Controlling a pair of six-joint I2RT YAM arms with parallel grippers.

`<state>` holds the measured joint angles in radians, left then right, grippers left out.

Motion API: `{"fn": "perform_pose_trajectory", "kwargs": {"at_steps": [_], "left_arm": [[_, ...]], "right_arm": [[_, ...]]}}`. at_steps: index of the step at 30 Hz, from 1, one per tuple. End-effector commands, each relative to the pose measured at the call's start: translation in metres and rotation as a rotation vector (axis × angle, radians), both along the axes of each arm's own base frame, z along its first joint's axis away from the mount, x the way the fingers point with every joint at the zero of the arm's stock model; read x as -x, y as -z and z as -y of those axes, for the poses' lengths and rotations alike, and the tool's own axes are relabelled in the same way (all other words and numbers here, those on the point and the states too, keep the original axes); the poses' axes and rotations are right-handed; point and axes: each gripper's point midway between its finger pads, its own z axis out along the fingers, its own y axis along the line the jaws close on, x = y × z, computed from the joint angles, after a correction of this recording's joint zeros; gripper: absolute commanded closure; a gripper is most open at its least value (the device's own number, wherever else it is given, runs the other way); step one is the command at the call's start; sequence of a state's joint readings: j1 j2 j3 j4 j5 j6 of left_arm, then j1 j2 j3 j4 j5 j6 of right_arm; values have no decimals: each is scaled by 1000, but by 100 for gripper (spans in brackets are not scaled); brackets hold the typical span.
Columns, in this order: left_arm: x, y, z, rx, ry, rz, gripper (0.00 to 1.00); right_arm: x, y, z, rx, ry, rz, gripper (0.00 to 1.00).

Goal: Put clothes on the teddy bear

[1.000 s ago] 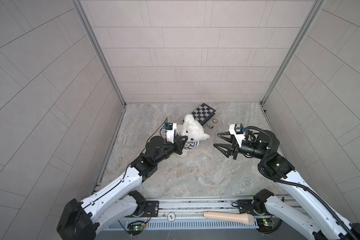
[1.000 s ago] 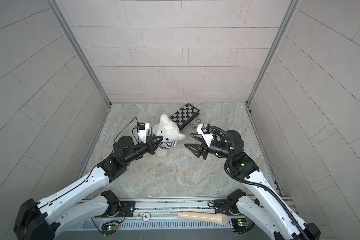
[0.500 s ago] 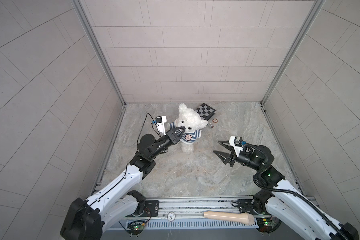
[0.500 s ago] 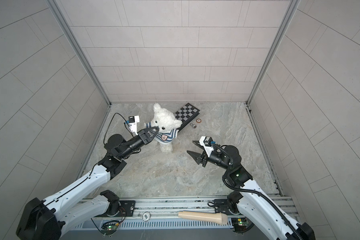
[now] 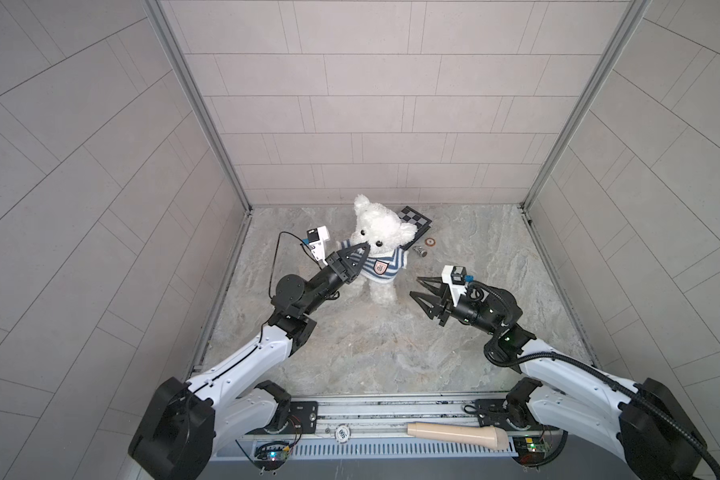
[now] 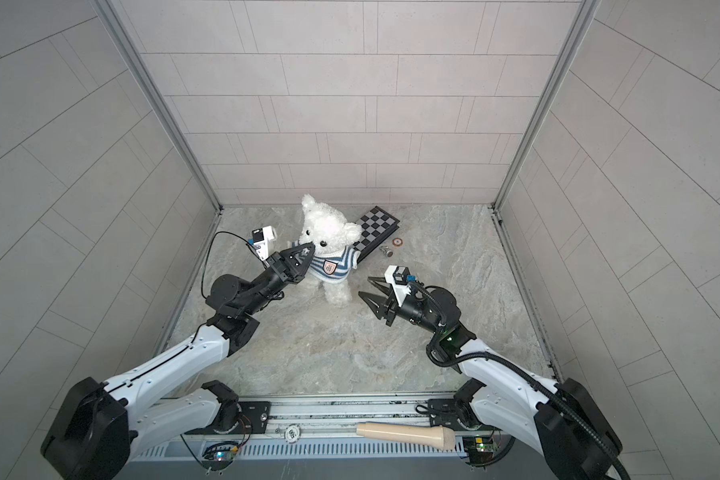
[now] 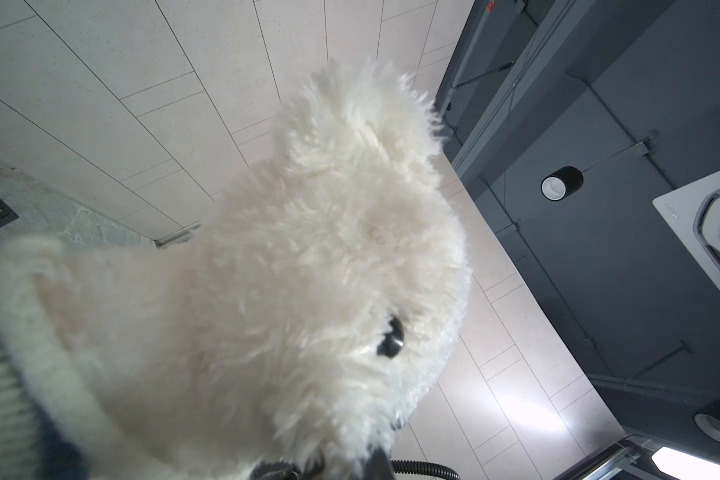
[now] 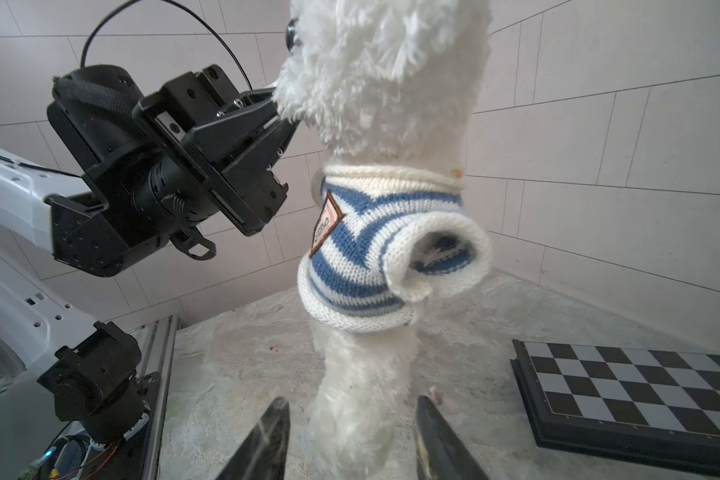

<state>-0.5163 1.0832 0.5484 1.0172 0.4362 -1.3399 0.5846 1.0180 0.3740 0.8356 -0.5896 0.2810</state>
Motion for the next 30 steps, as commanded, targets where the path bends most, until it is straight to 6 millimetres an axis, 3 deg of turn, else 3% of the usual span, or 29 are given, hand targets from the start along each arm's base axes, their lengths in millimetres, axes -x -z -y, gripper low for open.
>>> {"fn": "perform_pose_trajectory", "kwargs": {"at_steps": [1,4,11,15,20,24,27,30], "left_arm": [[12,-36,-12,108,-4,107,100],[13,-39,-9,113,6,116,100],[12,-38,-9,115,-4,119,100],[13,-39,-12,131,-16,142,100],[12,-42,-12,150,-21,170,100],[14,-42,-11,131,-20,189,100],[16,-40,-10,113,-20,194,100],[18,-40,-11,103,-26,206,100]], "right_arm": [[8,-29,-10,-73,-22,69,52],[5,-18,-21,18,-8,76,53],[-22,-28,-30,-56,35,-113,57],[-24,-35,-35,-204,-15,-275,57],[-33,-19,-33,-406,-36,-501,58],[-36,-30,-35,-587,-132,-538,62],[-37,-35,-47,-586,-195,-565,70],[-34,-43,-45,-587,-201,-530,72]]}}
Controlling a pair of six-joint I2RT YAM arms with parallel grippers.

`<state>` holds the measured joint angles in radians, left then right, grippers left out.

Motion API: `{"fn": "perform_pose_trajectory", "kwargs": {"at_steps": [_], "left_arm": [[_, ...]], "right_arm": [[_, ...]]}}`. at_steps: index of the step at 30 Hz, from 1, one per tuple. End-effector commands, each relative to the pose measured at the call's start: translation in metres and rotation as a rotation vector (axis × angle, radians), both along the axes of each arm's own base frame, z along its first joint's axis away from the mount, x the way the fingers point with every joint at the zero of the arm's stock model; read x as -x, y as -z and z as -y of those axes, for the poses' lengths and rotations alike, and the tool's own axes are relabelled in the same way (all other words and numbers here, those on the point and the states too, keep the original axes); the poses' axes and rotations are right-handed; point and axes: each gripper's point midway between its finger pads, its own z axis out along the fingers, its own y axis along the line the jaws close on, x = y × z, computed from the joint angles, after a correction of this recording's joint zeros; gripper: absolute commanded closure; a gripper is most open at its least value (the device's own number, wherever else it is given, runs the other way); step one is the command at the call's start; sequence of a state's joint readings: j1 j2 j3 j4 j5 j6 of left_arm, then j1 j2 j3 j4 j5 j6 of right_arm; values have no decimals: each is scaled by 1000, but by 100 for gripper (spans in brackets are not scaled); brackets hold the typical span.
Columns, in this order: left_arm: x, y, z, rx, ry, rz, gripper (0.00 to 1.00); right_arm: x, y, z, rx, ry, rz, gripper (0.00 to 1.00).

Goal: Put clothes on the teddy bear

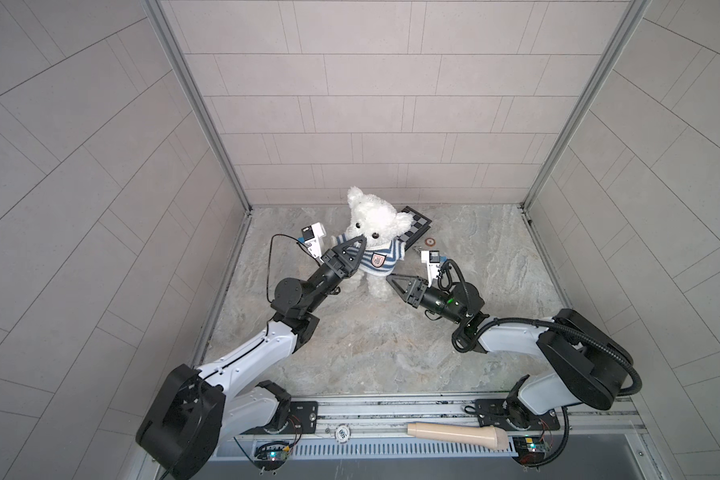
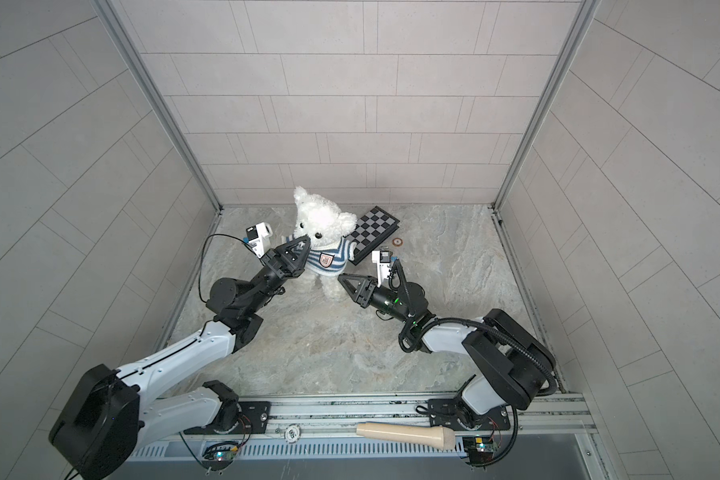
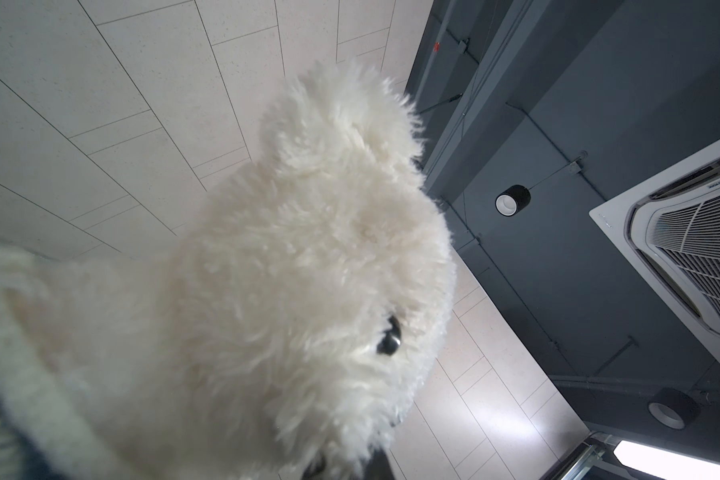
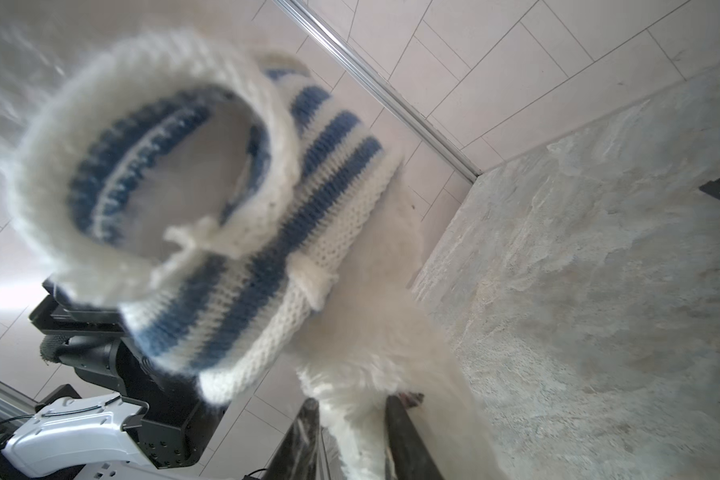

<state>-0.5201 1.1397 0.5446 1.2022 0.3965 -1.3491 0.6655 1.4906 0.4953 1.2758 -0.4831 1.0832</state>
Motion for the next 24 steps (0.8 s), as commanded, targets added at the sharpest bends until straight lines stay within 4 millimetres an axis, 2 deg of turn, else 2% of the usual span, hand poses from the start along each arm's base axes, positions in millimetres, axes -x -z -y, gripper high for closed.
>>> {"fn": "perform_pose_trajectory", "kwargs": {"at_steps": [1,6,15,20,24], "left_arm": [[19,-19,-6,12,-5,112,100],[19,-18,-5,-10,-17,123,100],[26,-22,-4,-36,-22,146,100],[29,-24,0,-39,-13,156,100],[30,-26,1,-30,-4,162,100]], "right_arm": [[14,-60,7,-158,-38,119,72],[15,-63,16,-179,-22,105,67],[9,-65,12,-203,-49,61,65],[8,-63,11,-197,-45,67,73],[6,-58,11,-189,-40,55,76]]}}
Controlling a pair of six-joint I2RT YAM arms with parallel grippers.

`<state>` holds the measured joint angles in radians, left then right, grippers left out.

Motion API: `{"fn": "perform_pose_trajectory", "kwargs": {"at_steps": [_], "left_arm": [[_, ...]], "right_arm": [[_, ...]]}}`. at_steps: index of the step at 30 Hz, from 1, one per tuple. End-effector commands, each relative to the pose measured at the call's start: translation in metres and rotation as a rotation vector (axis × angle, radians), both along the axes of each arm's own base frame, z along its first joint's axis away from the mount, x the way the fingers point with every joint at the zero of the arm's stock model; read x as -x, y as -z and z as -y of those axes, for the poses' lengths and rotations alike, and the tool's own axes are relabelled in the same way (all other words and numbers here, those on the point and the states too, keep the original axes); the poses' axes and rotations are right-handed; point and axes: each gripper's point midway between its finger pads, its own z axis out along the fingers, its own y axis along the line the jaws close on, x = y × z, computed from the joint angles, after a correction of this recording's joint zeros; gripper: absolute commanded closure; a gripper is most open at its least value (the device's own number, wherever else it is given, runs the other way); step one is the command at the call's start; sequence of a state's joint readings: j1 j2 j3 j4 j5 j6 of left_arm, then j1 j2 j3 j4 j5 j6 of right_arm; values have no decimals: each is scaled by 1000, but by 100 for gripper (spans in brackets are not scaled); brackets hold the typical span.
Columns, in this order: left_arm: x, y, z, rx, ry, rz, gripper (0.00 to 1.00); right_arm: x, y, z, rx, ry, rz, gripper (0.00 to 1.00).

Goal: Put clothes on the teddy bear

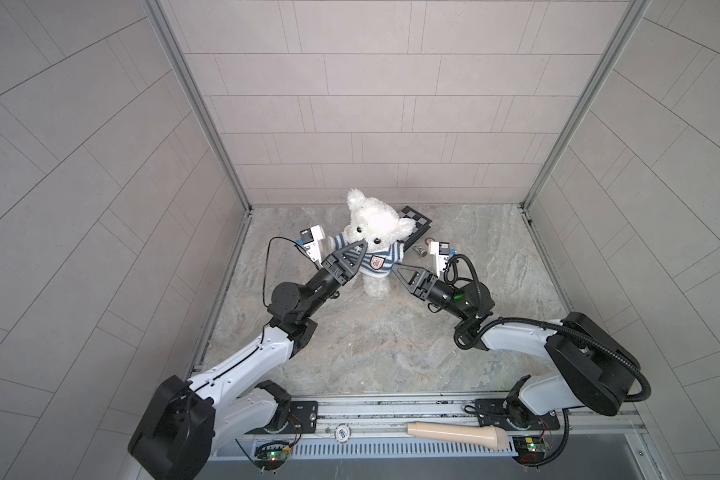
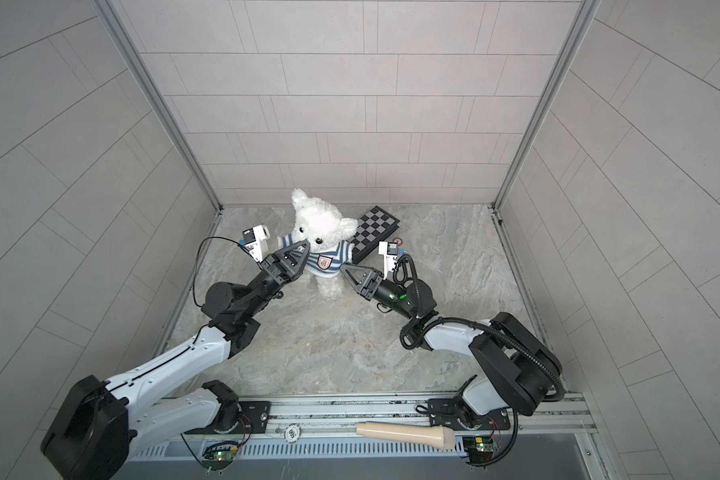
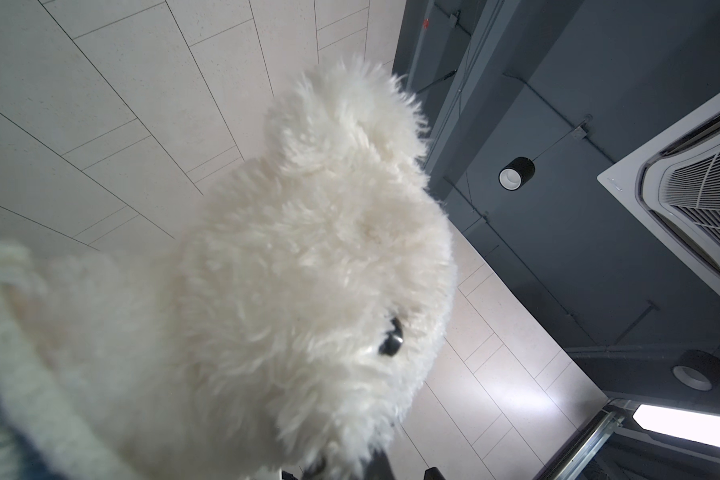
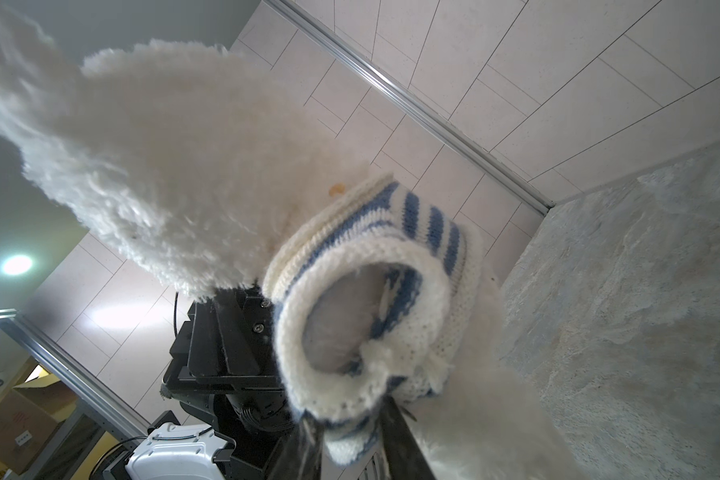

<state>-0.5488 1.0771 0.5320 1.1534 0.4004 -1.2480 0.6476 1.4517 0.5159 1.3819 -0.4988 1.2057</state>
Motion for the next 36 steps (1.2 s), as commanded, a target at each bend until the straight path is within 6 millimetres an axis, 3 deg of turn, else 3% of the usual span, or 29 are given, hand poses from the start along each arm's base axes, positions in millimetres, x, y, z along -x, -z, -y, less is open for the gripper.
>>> {"fn": "perform_pose_trajectory", "kwargs": {"at_steps": [1,11,18,36], "left_arm": [[14,-22,-3,29,14,92,100],[21,-33,-6,65,23,118,100],[26,-36,-6,71,28,131,100],[31,-37,3,67,61,144,100]], "right_arm": [[1,-8,0,-29,-10,19,76],[-2,3,4,-18,13,-11,65],[-3,3,4,-18,20,-7,72],[-3,-4,0,-13,4,26,74]]}}
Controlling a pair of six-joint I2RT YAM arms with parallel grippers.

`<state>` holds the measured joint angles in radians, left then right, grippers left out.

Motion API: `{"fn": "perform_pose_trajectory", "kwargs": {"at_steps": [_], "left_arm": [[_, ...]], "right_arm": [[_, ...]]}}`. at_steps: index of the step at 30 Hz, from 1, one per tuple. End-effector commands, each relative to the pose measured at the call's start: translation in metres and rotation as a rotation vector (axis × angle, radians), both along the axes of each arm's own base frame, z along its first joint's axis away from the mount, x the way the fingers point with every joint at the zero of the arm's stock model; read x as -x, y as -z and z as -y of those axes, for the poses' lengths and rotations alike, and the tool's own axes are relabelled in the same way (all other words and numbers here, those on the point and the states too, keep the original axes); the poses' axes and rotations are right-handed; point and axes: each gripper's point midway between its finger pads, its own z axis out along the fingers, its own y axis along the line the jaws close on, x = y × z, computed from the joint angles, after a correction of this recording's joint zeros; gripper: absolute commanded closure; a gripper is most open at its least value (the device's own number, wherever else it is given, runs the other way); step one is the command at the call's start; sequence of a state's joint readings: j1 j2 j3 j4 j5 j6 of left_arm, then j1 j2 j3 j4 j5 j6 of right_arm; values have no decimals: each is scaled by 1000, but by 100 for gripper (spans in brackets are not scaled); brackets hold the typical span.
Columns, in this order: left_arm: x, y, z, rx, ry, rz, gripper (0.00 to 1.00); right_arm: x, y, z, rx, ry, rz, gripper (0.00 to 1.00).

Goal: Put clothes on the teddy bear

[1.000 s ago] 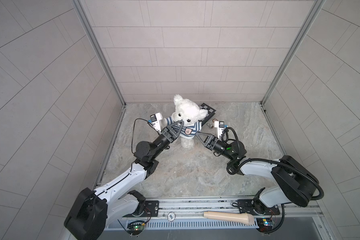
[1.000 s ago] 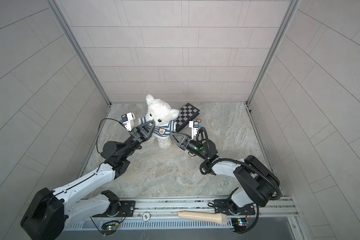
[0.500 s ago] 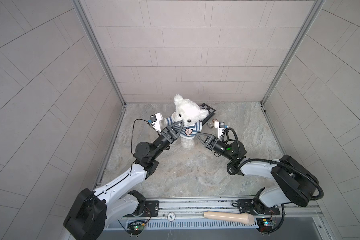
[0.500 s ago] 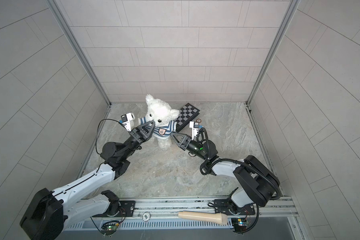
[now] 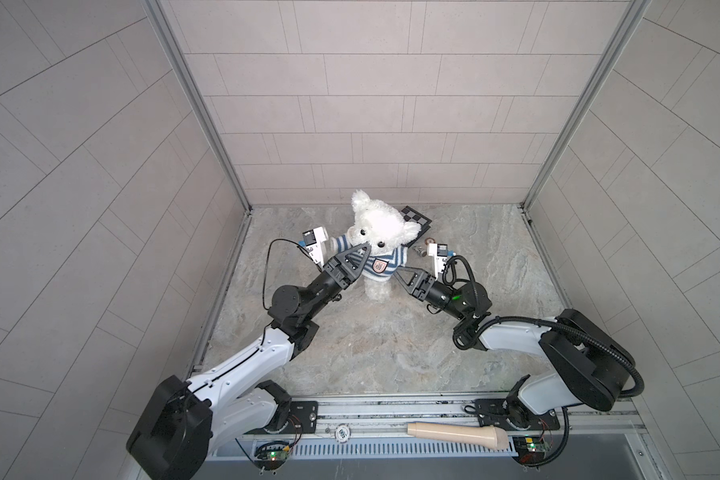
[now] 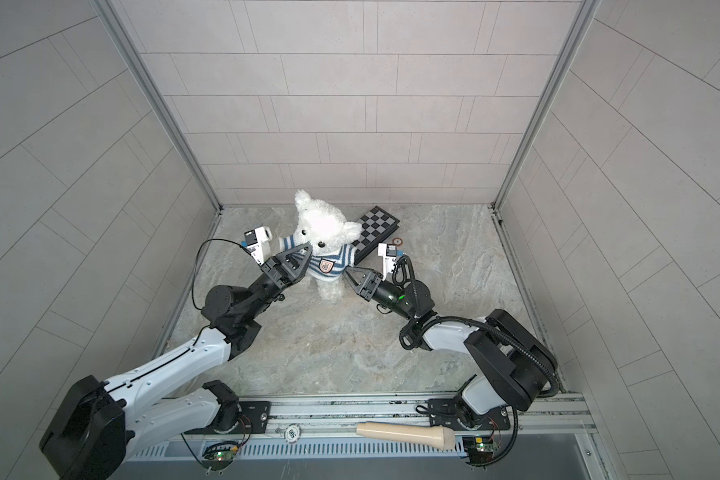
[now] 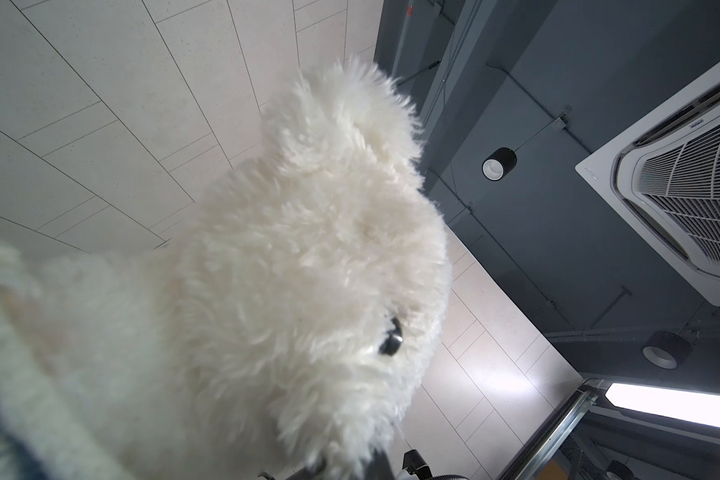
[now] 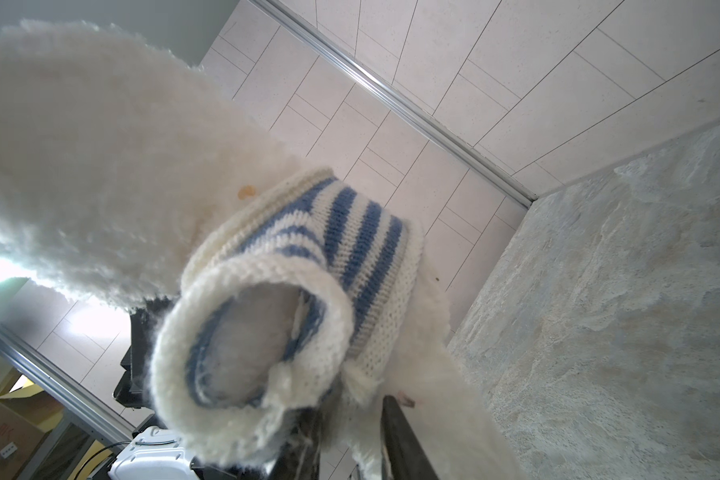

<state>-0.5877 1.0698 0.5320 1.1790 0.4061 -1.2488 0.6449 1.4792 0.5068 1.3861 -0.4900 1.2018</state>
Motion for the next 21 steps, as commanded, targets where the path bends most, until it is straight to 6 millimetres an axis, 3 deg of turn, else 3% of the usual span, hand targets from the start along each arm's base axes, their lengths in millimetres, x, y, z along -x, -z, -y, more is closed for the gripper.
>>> {"fn": "perform_pose_trajectory", "kwargs": {"at_steps": [1,10,21], "left_arm": [[17,-28,-5,51,16,114,100],[13,-23,-3,46,12,103,100],[11,-21,-3,51,7,93,100]], "right_arm": [[2,-18,0,-33,-12,53,74],[4,-27,-3,-45,-35,67,76],[3,-16,-2,-24,-26,55,100]]}}
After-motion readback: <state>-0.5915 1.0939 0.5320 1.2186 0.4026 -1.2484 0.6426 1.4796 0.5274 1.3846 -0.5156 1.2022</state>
